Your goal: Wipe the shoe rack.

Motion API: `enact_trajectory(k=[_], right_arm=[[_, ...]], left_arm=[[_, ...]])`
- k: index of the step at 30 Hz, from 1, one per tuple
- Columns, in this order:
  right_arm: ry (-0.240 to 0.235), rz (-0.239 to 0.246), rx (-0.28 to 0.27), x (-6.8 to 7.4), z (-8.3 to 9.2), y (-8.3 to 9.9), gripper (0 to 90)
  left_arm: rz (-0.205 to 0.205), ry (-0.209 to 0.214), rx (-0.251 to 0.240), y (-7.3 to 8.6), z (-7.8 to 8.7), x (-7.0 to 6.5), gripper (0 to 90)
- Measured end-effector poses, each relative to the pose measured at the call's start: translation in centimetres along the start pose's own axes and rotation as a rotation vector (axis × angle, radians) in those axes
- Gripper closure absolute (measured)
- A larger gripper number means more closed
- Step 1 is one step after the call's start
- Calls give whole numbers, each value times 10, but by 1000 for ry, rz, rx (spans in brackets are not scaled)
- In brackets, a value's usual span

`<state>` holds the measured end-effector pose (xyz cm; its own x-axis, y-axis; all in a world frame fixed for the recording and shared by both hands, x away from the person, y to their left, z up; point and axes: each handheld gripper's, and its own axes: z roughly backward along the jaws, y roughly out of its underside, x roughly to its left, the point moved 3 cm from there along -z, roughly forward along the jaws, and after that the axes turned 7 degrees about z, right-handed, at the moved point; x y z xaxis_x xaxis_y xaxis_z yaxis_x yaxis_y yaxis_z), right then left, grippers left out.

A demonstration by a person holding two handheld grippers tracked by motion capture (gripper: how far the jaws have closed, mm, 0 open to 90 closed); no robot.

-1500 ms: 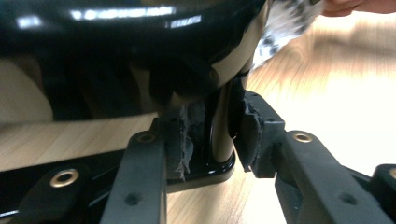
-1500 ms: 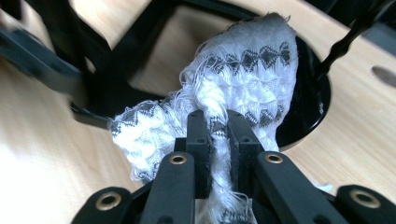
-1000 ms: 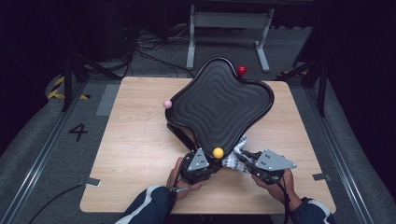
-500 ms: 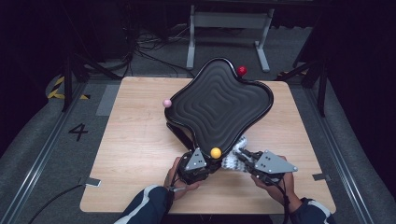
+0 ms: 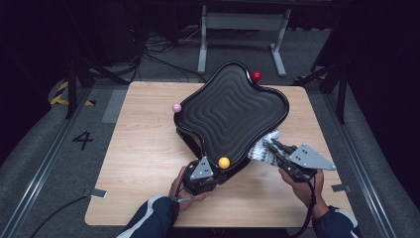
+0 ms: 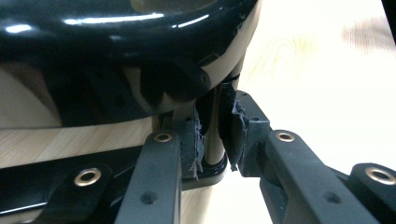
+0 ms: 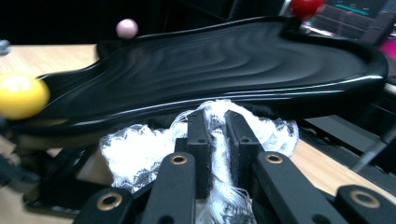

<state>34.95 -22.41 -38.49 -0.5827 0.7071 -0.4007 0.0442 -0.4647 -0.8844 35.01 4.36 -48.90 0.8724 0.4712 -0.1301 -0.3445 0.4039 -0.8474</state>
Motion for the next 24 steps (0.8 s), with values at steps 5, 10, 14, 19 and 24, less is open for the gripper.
enact_trajectory(k=[5,10,14,19,24], right_arm=[[47,-43,-9,-11,3,-2,823],[6,6,-15,2,1,-7,823],[-73,66,-25,24,-1,-14,823],[-177,131,-12,56,-8,-15,823],[-243,171,0,80,-14,-14,823]], left_arm=[[3,6,-4,0,0,0,745],[5,9,-5,0,-1,1,745],[4,8,-3,0,0,1,745],[3,7,-2,0,0,0,745],[4,7,-5,0,-1,0,745]])
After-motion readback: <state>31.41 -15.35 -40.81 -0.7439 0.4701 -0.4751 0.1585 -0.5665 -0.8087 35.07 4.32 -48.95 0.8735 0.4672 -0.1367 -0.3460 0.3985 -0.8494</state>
